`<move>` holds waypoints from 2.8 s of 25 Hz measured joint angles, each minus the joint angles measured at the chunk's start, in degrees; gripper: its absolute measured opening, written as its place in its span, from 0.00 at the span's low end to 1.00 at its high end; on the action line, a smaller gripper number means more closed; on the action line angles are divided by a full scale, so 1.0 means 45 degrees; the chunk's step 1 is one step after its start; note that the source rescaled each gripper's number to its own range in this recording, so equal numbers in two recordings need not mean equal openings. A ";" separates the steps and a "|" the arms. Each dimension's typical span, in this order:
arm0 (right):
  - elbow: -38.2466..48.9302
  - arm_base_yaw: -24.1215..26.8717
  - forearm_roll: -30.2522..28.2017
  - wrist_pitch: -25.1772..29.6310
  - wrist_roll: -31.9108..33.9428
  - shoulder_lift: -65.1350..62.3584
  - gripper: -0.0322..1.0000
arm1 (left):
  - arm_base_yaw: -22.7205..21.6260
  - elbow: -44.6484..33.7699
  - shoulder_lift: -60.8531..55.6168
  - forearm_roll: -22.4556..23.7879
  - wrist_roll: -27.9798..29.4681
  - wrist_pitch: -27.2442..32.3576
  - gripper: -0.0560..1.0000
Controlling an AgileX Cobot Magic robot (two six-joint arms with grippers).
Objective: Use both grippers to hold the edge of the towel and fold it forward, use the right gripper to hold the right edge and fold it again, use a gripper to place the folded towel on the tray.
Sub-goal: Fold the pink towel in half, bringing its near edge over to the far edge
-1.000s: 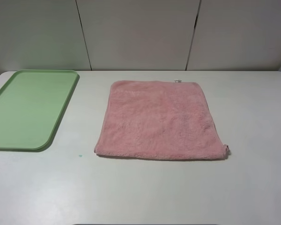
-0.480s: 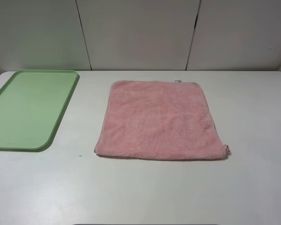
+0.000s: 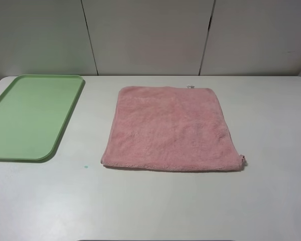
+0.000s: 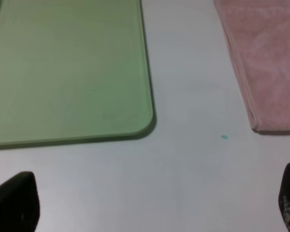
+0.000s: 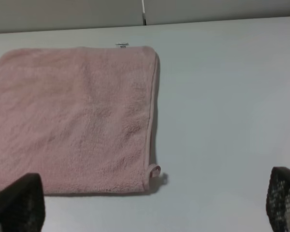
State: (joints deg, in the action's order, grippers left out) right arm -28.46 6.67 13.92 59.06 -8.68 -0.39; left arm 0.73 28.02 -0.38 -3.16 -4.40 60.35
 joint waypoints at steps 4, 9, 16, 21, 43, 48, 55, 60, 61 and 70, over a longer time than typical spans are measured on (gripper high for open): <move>0.0000 0.0000 0.0041 0.0000 0.0000 0.0000 1.00 | 0.0128 0.0000 0.0000 0.0000 0.0000 0.0000 1.00; 0.0000 0.0000 0.0273 -0.0013 0.0000 0.0000 1.00 | 0.0128 0.0000 0.0000 0.0000 0.0000 0.0000 1.00; 0.0000 0.0000 0.0540 -0.0237 0.0058 0.0000 1.00 | 0.0291 0.0000 0.0000 0.0000 0.0000 0.0000 1.00; 0.0000 0.0000 0.0495 -0.0252 0.0221 0.0000 1.00 | 0.0289 0.0000 0.0000 0.0000 0.0000 0.0000 1.00; 0.0000 -0.0502 0.1192 -0.0491 -0.0329 0.0013 1.00 | 0.0842 0.0000 0.0000 -0.0245 0.0024 0.0014 0.99; 0.0000 -0.1259 0.1364 -0.0326 -0.0445 0.1015 1.00 | 0.1409 0.0125 0.1084 -0.0254 -0.0026 0.0302 0.99; -0.0220 -0.1777 0.1408 -0.0285 -0.1671 0.3231 1.00 | 0.2594 0.0223 0.3417 -0.0241 -0.0657 0.0518 0.99; -0.1045 -0.1777 0.1408 -0.0243 -0.3127 0.4687 1.00 | 0.3440 0.0223 0.4871 -0.0201 -0.1562 0.0478 0.99; -0.1259 -0.1777 0.1408 -0.0243 -0.3487 0.4939 1.00 | 0.3603 0.0223 0.5164 -0.0201 -0.1824 0.0450 0.99; -0.2486 -0.1777 0.1408 -0.0268 -0.6853 0.6895 1.00 | 0.5831 0.0223 0.6850 0.0772 -0.3226 0.0166 0.99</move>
State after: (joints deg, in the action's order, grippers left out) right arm -39.65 -1.33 20.26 57.85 -39.52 30.64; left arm 26.97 29.03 30.45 0.32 -18.91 61.10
